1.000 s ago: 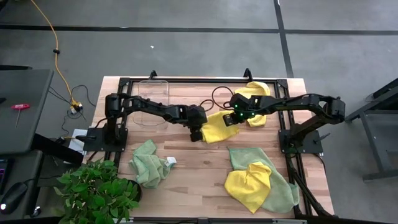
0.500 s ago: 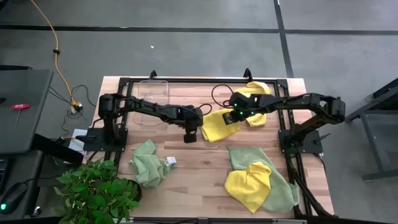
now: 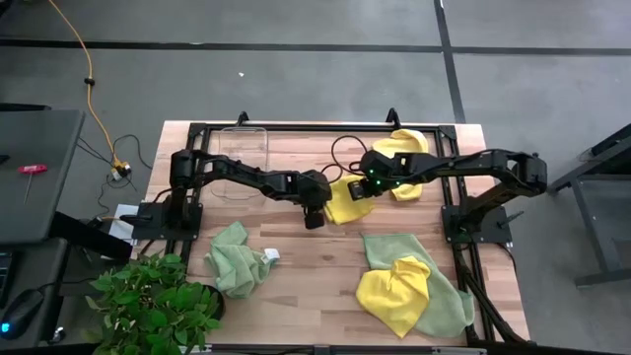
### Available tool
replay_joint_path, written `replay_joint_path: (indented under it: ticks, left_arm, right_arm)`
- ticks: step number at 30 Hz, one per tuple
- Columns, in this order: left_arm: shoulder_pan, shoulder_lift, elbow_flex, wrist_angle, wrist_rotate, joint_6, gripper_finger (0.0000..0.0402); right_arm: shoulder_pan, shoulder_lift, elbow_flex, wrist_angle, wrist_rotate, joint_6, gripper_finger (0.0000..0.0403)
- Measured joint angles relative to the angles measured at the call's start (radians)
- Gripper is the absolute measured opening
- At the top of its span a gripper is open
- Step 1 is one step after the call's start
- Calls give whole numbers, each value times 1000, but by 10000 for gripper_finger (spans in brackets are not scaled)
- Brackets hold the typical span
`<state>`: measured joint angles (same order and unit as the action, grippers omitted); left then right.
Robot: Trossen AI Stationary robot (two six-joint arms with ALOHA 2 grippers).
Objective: Fold microfiber towels
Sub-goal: Fold the top left yellow towel
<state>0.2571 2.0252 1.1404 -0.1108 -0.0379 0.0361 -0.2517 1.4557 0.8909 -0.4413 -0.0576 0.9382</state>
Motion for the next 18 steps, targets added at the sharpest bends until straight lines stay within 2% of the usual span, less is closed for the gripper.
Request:
replay_joint_path:
  ticks: [8,18]
  left_arm:
    - [-9,6,-2,58,-1,-13,0]
    - [-9,4,-3,59,4,-44,0]
  right_arm:
    - [32,84,0,172,2,91,0]
    - [47,167,0,248,-14,84,0]
